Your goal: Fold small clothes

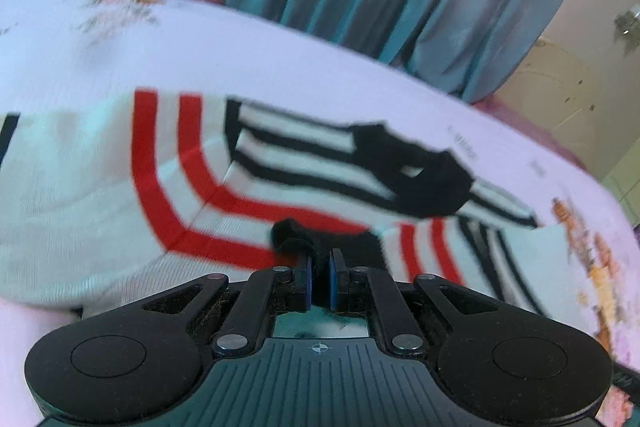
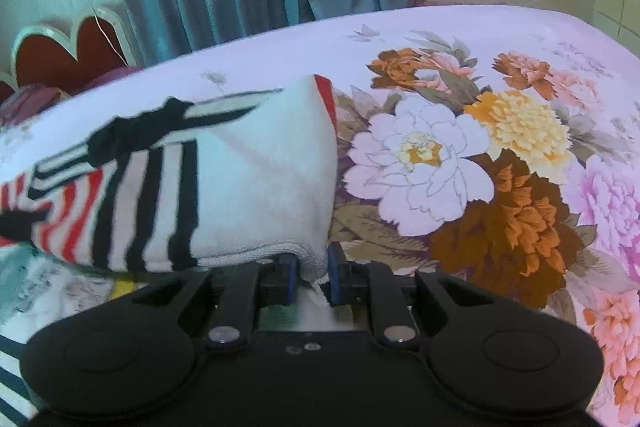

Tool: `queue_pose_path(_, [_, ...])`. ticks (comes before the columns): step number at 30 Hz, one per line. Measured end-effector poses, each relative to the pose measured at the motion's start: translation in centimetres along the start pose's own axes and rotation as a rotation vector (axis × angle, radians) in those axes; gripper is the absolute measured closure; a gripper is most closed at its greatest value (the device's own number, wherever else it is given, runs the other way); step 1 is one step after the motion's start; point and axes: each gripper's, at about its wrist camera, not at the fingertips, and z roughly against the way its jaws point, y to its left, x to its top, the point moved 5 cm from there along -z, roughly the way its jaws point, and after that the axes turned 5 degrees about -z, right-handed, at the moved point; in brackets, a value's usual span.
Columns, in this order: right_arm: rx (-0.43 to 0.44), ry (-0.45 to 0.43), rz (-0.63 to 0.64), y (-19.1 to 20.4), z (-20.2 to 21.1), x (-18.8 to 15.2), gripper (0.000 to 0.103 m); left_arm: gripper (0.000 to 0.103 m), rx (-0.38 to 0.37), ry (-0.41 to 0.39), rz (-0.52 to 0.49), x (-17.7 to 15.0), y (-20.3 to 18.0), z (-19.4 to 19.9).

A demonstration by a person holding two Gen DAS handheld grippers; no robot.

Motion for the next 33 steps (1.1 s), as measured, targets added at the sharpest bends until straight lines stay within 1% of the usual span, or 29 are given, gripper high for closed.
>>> queue_pose_path(1, [-0.011,-0.008,0.010,-0.2,0.0,-0.2,0.089,0.096,0.009,0.012,-0.005,-0.4,0.1,-0.5])
queue_pose_path(2, [-0.042,0.017,0.016,-0.7,-0.6,-0.7,0.089,0.096,0.013,0.023,-0.003,-0.7,0.1,-0.7])
queue_pose_path(3, [-0.041,0.042,-0.009,-1.4,-1.1,-1.1,0.090,0.096,0.017,0.027,-0.001,-1.1,0.2,-1.0])
queue_pose_path(4, [-0.019,0.032,-0.040,-2.0,-0.9,-1.2,0.090,0.096,0.019,0.024,-0.009,-1.2,0.3,-1.1])
queue_pose_path(6, [-0.021,0.040,-0.029,-2.1,-0.5,-1.2,0.090,0.096,0.025,0.042,-0.016,-1.2,0.2,-0.9])
queue_pose_path(9, [-0.020,0.054,0.006,-1.8,-0.1,-1.5,0.089,0.096,0.036,0.039,-0.042,-1.0,0.0,-0.4])
queue_pose_path(11, [0.004,0.067,0.007,-1.7,0.3,-1.5,0.084,0.096,0.047,0.038,-0.087,-1.0,-0.5,0.0])
queue_pose_path(13, [0.021,0.057,-0.013,-1.9,1.3,-1.3,0.078,0.096,0.072,0.014,-0.107,-0.7,-0.8,0.9])
queue_pose_path(16, [0.028,0.025,-0.015,-2.2,2.9,-0.6,0.076,0.096,0.104,-0.030,-0.106,0.0,-0.5,2.1])
queue_pose_path(18, [0.030,0.002,-0.020,-2.4,3.5,0.2,0.072,0.096,0.103,-0.047,-0.085,0.5,-0.3,2.7])
queue_pose_path(20, [0.037,-0.015,-0.029,-2.5,3.6,1.1,0.065,0.096,0.083,-0.043,-0.088,0.8,-0.8,2.9])
queue_pose_path(26, [0.047,-0.013,-0.023,-1.6,1.4,3.3,0.063,0.096,0.040,0.004,-0.139,0.6,-4.2,1.5])
queue_pose_path(30, [0.051,-0.001,-0.017,-1.0,-0.3,4.6,0.060,0.096,0.042,0.029,-0.161,-0.1,-5.8,0.2])
queue_pose_path(33, [0.054,0.006,-0.002,-0.3,-1.8,5.7,0.059,0.096,0.053,0.071,-0.175,-0.7,-6.0,-1.4])
